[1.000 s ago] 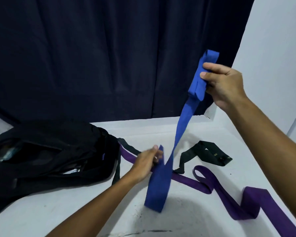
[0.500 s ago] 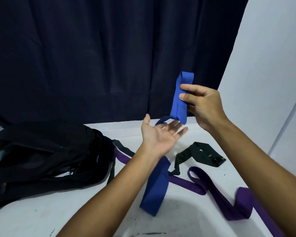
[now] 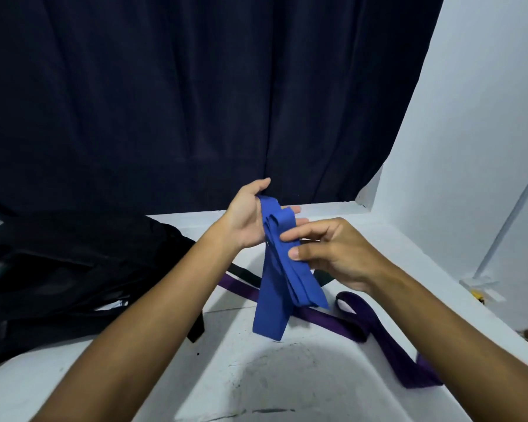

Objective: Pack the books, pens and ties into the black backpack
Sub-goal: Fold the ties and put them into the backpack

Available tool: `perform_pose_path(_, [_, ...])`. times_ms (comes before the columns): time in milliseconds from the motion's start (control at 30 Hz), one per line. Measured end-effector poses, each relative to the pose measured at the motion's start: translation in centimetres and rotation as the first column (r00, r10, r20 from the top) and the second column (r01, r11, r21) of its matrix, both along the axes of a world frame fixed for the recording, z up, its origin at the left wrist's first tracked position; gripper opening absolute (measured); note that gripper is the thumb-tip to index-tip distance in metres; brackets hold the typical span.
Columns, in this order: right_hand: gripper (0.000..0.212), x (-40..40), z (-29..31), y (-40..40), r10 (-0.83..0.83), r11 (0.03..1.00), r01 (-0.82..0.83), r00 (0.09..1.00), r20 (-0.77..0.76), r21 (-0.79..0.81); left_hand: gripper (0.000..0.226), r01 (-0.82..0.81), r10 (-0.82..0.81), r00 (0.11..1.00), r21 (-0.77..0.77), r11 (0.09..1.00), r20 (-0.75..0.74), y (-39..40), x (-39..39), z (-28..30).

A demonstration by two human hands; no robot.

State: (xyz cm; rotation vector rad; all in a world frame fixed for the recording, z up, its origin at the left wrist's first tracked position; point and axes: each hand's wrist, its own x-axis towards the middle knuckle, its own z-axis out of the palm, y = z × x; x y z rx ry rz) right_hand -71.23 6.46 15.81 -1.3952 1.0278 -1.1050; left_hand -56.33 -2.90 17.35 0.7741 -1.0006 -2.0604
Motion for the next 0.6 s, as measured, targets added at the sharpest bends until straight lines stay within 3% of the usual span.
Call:
perform_pose_path(167, [0.025,-0.5,0.6,-0.9,-0.145,0.985,0.156,0.98,0.138,-0.072,0.068,0.108,-0.113,0.992,-0.087,0.99,-0.056,0.9,1.2,-1.5])
perform_pose_path(400, [0.024,0.9,0.5,-1.6,-0.234,0.967,0.244,0.965,0.12,-0.078,0.075,0.251,-0.277,0.949,-0.172,0.953,-0.151,1.5,0.6,-3.2])
perform_pose_path(467, [0.023,1.4,0.2,-1.6,-0.235,0.967,0.246,0.963,0.132,-0.068,0.072,0.202,-0.216,0.972,-0.144,0.969,-0.093,1.2,0.5,-3.3])
perform_pose_path(600, [0.026,0.7,0.6,-2.1,-0.342,0.923,0.364,0.925,0.168,-0.126,0.082,0.068,-0.069,0.967,0.011,0.998,0.244,0.3,1.2,-4.6])
